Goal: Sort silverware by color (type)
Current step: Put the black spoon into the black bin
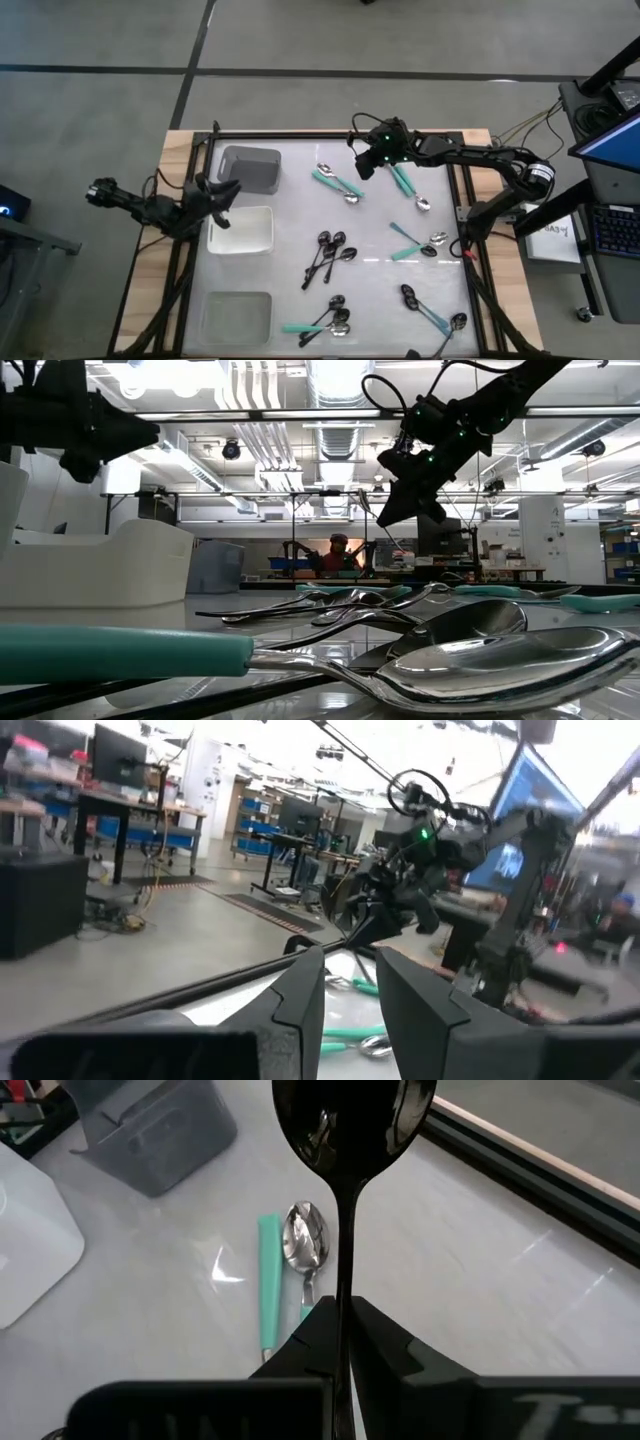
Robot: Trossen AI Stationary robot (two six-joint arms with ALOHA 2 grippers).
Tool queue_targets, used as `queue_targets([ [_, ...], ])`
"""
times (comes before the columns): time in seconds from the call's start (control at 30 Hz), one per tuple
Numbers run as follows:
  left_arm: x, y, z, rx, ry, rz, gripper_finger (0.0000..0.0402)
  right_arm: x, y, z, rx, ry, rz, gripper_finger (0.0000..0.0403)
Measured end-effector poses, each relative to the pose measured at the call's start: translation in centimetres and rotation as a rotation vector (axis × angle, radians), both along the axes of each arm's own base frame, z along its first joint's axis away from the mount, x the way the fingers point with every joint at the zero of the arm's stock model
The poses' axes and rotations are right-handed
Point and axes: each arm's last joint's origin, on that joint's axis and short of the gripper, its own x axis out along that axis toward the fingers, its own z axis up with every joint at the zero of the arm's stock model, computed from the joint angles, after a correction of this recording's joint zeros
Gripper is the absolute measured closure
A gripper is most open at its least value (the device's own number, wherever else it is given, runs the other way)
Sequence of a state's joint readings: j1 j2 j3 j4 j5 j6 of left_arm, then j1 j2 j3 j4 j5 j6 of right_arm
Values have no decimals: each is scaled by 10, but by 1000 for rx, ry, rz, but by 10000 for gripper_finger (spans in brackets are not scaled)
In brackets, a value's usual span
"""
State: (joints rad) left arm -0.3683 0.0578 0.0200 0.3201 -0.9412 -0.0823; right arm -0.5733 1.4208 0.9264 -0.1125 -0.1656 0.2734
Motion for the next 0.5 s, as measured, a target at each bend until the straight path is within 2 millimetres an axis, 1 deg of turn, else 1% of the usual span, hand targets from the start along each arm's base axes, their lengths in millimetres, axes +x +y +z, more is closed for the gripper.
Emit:
queue_targets([
  [0.13, -1, 0, 2, -33, -41, -2, 324, 6, 3, 4, -23, -50, 19, 394],
  [0.3, 0, 0, 3, -34, -44, 1, 324, 20, 15, 12, -26, -172, 152, 394],
  [0.5, 2, -1, 3, -57, -63, -36, 324, 29, 32, 14, -31, -193, 216, 394],
])
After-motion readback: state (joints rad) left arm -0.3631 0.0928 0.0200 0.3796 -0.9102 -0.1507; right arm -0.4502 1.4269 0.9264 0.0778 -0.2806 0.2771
